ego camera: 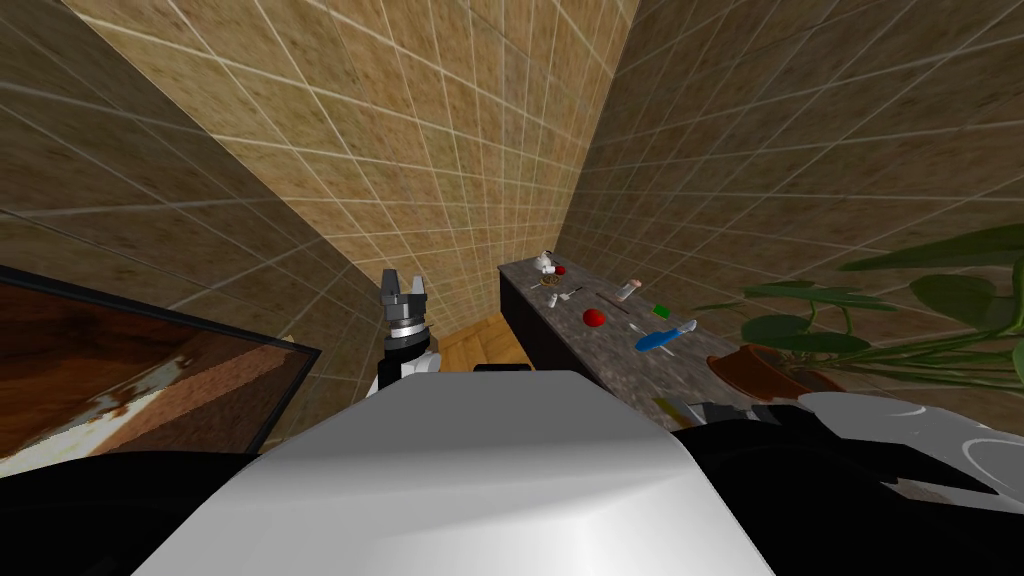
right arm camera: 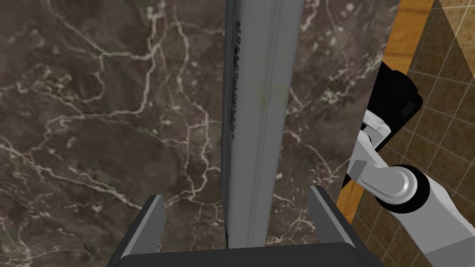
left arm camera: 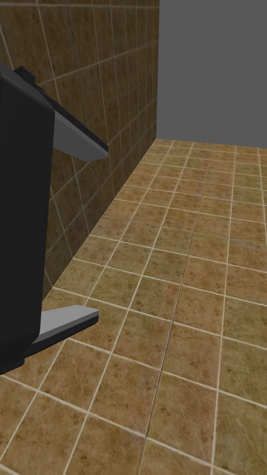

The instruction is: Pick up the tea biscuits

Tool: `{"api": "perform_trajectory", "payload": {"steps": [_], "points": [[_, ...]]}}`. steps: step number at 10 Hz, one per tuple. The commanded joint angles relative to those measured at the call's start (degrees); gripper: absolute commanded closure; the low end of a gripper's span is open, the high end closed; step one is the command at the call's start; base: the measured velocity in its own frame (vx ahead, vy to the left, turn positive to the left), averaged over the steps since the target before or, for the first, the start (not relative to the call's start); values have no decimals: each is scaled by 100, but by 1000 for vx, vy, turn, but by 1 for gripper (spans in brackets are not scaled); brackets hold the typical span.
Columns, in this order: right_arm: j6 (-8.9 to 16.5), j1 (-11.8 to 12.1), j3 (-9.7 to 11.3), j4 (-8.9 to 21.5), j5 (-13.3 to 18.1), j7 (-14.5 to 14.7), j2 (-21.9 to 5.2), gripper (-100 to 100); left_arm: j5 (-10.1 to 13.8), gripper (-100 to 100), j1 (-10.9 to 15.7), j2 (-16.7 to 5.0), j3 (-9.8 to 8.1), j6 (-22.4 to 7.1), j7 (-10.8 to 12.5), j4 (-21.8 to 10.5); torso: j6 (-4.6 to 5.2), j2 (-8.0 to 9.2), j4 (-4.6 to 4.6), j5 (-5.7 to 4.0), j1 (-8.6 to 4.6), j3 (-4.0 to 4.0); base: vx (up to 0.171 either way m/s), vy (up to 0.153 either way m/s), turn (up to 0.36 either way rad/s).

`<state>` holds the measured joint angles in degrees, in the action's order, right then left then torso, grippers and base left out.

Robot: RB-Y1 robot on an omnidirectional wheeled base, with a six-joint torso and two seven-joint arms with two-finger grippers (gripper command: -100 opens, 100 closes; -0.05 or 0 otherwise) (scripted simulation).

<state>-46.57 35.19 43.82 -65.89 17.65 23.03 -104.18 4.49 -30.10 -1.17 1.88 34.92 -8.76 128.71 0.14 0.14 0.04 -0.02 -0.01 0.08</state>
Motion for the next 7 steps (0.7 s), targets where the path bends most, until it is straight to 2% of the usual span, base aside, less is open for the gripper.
{"api": "perform_trajectory", "payload": {"steps": [1,4,5,7], "points": [[-146,286,-286,286,-6,90,247,-100,0,0,0,0,0,0,0,0,0,0,0,0,0,0,2,22,130],[-146,811,-784,310,-6,90,247,-100,0,0,0,0,0,0,0,0,1,0,0,2,6,0,1,14,23],[-296,972,-964,590,-5,175,499,-100,0,0,0,0,0,0,0,0,0,1,0,1,2,0,-1,25,173],[-296,1385,-1321,625,-5,175,499,-100,0,0,0,0,0,0,0,0,1,0,0,3,8,0,1,17,13]]}}
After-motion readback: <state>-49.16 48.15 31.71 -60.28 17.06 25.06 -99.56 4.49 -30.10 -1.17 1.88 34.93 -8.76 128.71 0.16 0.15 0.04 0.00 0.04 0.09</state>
